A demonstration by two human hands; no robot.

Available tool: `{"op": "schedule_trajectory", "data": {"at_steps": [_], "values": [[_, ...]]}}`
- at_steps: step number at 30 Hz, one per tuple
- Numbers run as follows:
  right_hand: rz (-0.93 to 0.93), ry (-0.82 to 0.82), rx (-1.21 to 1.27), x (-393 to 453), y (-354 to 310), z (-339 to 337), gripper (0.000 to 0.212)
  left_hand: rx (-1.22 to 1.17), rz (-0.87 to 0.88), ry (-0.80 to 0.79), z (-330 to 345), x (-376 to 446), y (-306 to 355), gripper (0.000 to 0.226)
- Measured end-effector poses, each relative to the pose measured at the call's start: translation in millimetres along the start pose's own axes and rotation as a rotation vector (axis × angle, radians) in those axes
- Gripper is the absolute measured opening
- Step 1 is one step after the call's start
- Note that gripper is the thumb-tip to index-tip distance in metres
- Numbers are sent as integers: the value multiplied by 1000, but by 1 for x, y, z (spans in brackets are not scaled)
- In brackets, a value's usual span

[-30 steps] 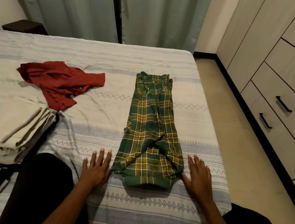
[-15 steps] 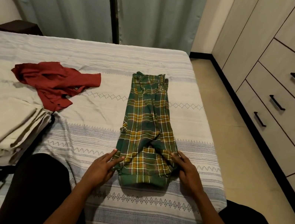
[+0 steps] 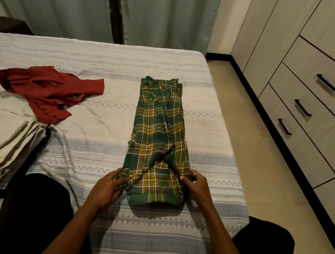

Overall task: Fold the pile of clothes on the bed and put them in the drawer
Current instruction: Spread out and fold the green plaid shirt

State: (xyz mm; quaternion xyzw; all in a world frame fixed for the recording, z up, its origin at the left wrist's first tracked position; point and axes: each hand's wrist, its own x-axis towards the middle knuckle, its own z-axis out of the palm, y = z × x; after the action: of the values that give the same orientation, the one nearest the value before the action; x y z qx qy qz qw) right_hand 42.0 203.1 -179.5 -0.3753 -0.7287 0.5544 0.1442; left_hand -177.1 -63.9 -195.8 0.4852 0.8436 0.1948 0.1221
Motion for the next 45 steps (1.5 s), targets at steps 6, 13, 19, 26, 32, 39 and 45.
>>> {"op": "schedule_trajectory", "data": {"at_steps": [6, 13, 19, 26, 32, 39, 45], "values": [[-332, 82, -538, -23, 39, 3, 37, 5, 6, -5, -1, 1, -2, 63], [-312, 251, -689, -39, 29, 11, 43, 83, 22, 16, -5, -1, 3, 66], [-536, 110, -776, -50, 56, 4, 50, 138, 51, 35, -7, -3, 0, 62], [-481, -80, -731, -27, 50, -20, 41, 108, 117, 81, -11, -3, 4, 54], [-579, -78, -678, -18, 29, -25, 30, 101, 204, 107, -20, 3, 7, 31], [-276, -425, -253, -41, -28, -51, 12, -291, -17, -253, -65, -17, 57, 33], [49, -452, 15, -14, -44, -33, 27, -791, -442, -142, -54, -4, 64, 17]]}}
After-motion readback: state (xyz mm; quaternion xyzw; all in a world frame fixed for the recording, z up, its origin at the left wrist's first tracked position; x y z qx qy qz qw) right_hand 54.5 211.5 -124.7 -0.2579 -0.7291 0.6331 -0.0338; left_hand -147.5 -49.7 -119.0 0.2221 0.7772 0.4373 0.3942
